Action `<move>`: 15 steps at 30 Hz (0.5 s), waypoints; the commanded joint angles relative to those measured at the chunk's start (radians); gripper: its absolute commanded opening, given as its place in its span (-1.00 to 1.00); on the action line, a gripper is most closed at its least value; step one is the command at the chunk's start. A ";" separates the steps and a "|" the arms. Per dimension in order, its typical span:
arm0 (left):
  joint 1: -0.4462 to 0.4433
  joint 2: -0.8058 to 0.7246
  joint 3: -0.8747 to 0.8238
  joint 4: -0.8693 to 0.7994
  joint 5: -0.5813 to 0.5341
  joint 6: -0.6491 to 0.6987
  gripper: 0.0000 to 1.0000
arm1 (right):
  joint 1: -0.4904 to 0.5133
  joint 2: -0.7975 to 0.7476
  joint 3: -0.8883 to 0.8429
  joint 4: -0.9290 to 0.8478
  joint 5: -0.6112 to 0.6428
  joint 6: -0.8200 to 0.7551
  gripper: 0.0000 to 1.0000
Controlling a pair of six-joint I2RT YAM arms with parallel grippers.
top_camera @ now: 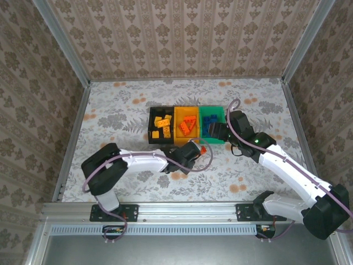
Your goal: Sort the legos into containers by color
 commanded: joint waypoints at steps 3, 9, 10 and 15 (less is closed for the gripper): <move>-0.009 -0.156 -0.055 -0.053 0.020 -0.106 -0.41 | -0.010 -0.026 -0.015 0.005 0.010 0.024 0.58; 0.016 -0.320 -0.089 -0.103 0.064 -0.192 -0.40 | -0.013 -0.028 -0.022 0.009 0.006 0.027 0.58; 0.028 -0.353 -0.095 -0.107 0.077 -0.207 -0.39 | -0.014 -0.029 -0.022 0.009 0.004 0.030 0.58; 0.123 -0.468 -0.072 -0.177 0.127 -0.251 -0.37 | -0.017 -0.033 -0.027 0.012 0.000 0.033 0.58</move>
